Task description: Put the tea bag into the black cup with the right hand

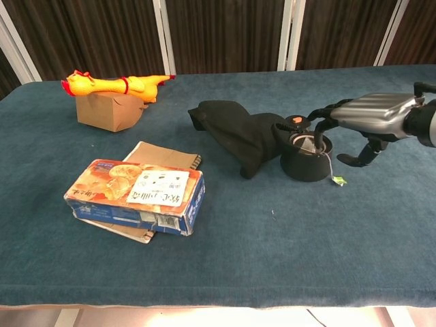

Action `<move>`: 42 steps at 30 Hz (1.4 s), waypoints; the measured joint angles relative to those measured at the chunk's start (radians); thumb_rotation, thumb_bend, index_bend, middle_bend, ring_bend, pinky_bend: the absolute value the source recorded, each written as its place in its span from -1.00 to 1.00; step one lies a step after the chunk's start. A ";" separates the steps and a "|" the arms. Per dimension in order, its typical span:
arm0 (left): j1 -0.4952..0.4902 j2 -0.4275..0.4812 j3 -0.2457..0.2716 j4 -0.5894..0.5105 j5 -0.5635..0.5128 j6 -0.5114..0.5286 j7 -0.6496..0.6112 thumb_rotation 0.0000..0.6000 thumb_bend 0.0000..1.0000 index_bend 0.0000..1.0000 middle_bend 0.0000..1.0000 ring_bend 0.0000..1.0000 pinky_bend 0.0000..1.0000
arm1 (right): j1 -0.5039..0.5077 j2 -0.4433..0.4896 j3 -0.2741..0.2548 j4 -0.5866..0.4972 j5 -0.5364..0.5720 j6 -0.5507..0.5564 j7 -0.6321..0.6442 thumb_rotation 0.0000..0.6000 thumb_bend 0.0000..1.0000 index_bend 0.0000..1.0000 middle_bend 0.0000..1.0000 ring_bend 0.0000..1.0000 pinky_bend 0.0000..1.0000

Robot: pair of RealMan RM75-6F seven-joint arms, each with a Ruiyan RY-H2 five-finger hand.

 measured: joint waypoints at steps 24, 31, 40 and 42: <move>0.001 -0.001 -0.001 0.000 0.002 0.000 0.003 1.00 -0.96 -1.00 -1.00 -1.00 -0.86 | -0.018 0.034 -0.014 -0.028 -0.085 0.079 0.091 1.00 -0.10 -0.37 -0.97 -1.00 -1.00; 0.000 -0.003 0.001 0.000 0.007 -0.001 0.011 1.00 -0.96 -1.00 -1.00 -1.00 -0.86 | -0.024 0.038 -0.006 -0.027 -0.092 0.081 0.124 1.00 -0.10 -0.43 -0.97 -1.00 -1.00; 0.002 -0.004 0.001 0.002 0.002 -0.001 0.010 1.00 -0.96 -1.00 -1.00 -1.00 -0.86 | -0.153 0.111 -0.061 -0.083 -0.264 0.284 0.240 1.00 -0.21 -0.74 -0.98 -1.00 -1.00; 0.000 -0.006 0.002 0.000 0.002 -0.006 0.017 1.00 -0.96 -1.00 -1.00 -1.00 -0.86 | -0.213 0.137 -0.095 -0.093 -0.320 0.368 0.267 1.00 -0.23 -0.81 -0.98 -1.00 -1.00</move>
